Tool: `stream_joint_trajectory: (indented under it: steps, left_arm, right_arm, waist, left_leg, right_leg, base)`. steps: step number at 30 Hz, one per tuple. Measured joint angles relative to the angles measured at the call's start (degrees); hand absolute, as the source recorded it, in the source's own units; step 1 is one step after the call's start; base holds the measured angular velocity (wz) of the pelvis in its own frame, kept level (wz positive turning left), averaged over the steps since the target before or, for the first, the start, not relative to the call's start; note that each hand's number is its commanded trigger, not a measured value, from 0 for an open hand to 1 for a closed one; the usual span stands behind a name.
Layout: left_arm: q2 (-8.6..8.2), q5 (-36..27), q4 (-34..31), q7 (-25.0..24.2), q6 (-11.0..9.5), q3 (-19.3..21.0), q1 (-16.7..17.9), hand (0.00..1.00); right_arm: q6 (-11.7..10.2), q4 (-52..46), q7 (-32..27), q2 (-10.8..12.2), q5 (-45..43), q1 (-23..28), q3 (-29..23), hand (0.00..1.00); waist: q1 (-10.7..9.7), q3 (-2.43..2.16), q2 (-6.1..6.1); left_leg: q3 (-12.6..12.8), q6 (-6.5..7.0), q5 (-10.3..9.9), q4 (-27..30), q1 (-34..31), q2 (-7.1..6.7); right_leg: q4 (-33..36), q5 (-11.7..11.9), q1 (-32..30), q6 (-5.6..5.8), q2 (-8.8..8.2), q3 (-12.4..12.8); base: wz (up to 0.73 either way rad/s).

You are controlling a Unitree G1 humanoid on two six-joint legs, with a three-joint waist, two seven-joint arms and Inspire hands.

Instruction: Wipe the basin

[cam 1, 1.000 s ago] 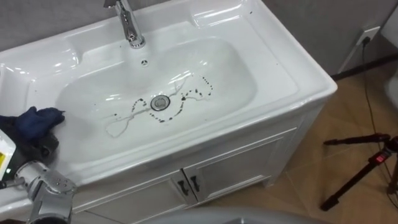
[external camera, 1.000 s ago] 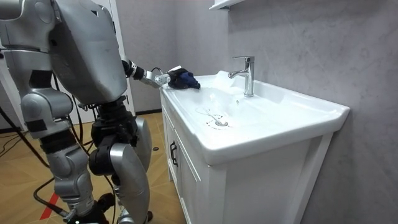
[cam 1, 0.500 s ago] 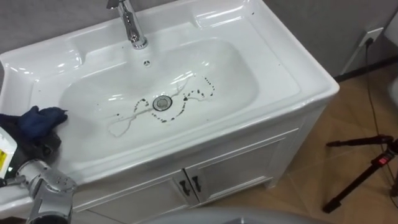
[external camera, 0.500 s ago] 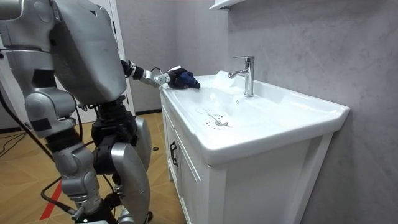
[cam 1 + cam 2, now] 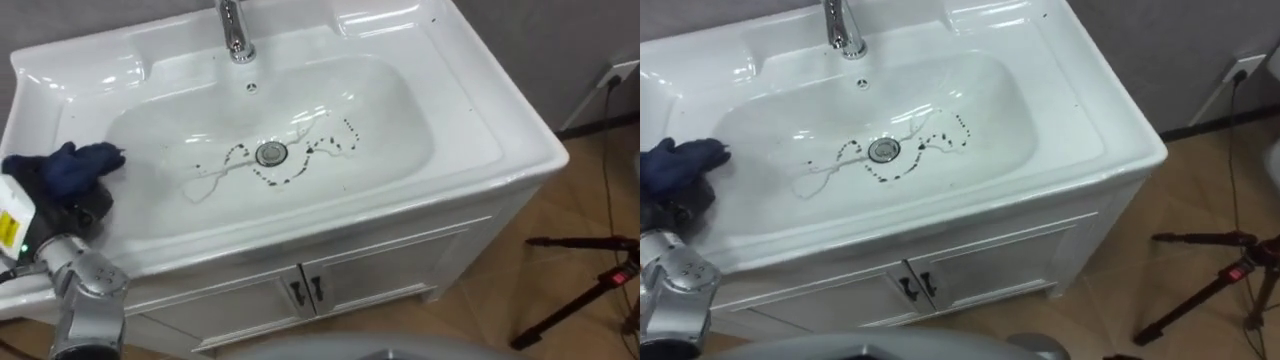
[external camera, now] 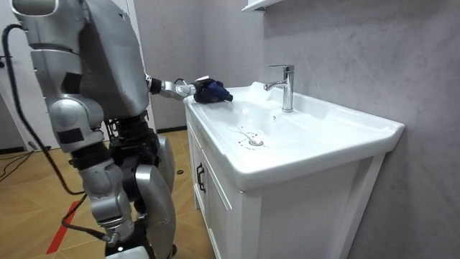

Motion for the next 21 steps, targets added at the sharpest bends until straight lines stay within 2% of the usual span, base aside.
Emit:
stream_joint_trajectory:
  steps: [1, 2, 3, 7, 11, 16, 21]
  left_arm:
    - [-0.17, 0.4, -2.9, -0.6, 0.0, -1.1, 0.0, 1.0]
    - [-0.16, 0.5, -5.5, -0.9, -0.1, -2.2, 0.0, 1.0]
    - [-0.16, 0.6, -6.4, -1.1, -0.1, -2.8, 0.0, 1.0]
    - [-0.15, 1.7, -12.5, -2.4, -0.2, -6.7, -0.1, 1.0]
    - [-0.16, 4.4, -16.5, -3.3, -0.5, -7.8, -0.7, 1.0]
    - [-0.15, 6.4, -16.6, -3.3, -1.1, -8.9, -2.0, 1.0]
    - [-0.16, 7.1, -16.6, -3.4, -1.8, -10.3, -2.0, 1.0]
  right_arm:
    - [-0.6, 0.0, -0.1, 0.1, 0.1, -0.4, 0.0, 0.0]
    - [-1.4, 0.0, 0.0, 0.1, 0.0, -0.9, 0.0, 0.0]
    - [-1.9, 0.0, 0.0, 0.1, 0.0, -1.0, 0.0, 0.0]
    - [-3.3, 0.0, 0.0, 0.1, 0.2, -0.7, 0.1, 0.0]
    - [-4.1, 0.2, -0.1, 0.1, 0.6, -0.8, 0.2, 0.0]
    - [-4.4, 0.5, 0.0, 0.1, 1.8, -0.2, -0.1, 0.0]
    - [-4.4, 0.5, 0.1, 0.2, 2.3, -0.1, -0.2, 0.0]
  waist:
    - [0.0, 0.24, -0.18]
    - [-0.1, 0.93, -0.3]
    - [-0.1, 1.01, -0.3]
    - [-0.5, 0.95, -0.35]
    - [-1.6, 0.87, -0.14]
    - [-3.2, 0.87, -0.08]
    - [-3.5, 0.84, -0.16]
  left_leg:
    - [-0.4, 0.0, 0.0, 0.6, -0.5, -0.1]
    - [-0.7, 0.01, 0.0, 0.6, -0.6, -0.14]
    - [-0.7, 0.01, 0.0, 0.7, -0.8, -0.15]
    - [-0.6, 0.01, 0.0, 1.1, -1.3, -0.26]
    - [-0.4, 0.01, 0.0, 1.2, -1.3, -0.25]
    - [-0.6, 0.01, 0.0, 1.2, -1.0, -0.26]
    - [-0.6, 0.01, 0.0, 1.2, -0.8, -0.26]
  right_leg:
    - [0.0, 0.0, 0.0, 0.01, -0.29, -0.3]
    - [-0.1, 0.0, 0.0, 0.04, -0.33, -0.4]
    - [-0.3, 0.0, 0.0, 0.05, -0.34, -0.5]
    - [-1.1, 0.0, 0.1, 0.23, -0.46, -0.9]
    - [-1.3, -0.1, 0.1, 0.23, -0.42, -0.8]
    - [-2.1, -0.1, 0.8, 0.28, -0.38, -0.8]
    - [-2.9, 0.0, 0.8, 0.33, -0.29, -0.8]
  base:
    - [0.2]
    - [0.16]
    - [0.07]
    - [0.02]
    - [-0.05]
    - [0.02]
    - [-0.01]
